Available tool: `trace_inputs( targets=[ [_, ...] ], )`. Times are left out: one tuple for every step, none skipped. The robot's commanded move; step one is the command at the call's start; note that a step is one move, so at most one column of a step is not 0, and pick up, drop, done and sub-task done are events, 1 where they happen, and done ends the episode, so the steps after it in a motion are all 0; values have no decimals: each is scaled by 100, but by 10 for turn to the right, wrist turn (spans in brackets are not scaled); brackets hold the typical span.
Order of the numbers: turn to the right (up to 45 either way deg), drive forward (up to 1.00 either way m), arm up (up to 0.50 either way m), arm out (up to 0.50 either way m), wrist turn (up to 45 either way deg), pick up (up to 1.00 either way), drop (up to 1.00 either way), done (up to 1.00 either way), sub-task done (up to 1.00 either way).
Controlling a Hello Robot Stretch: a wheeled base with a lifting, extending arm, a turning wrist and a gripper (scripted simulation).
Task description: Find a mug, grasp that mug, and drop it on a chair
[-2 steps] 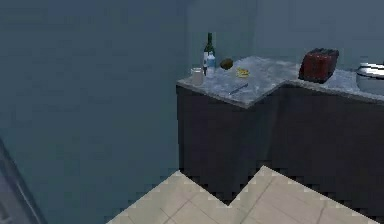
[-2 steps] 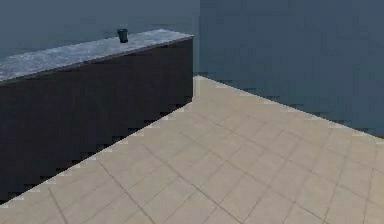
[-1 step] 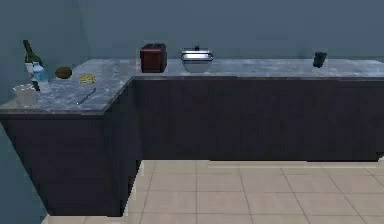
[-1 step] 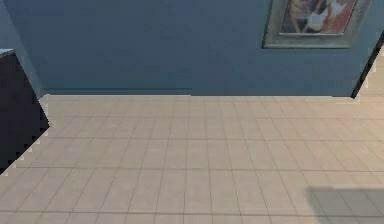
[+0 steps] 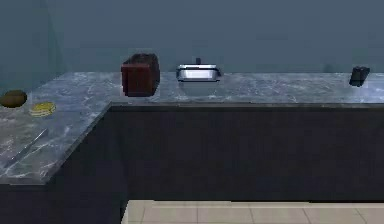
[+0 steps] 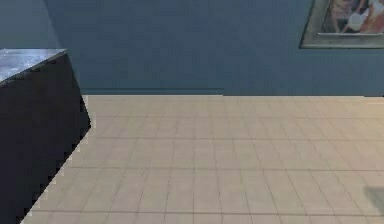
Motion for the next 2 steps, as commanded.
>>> trace_inputs(
  targets=[
    [-450,0,0,0,0,0,0,0,0],
    [-450,0,0,0,0,0,0,0,0]
  ],
)
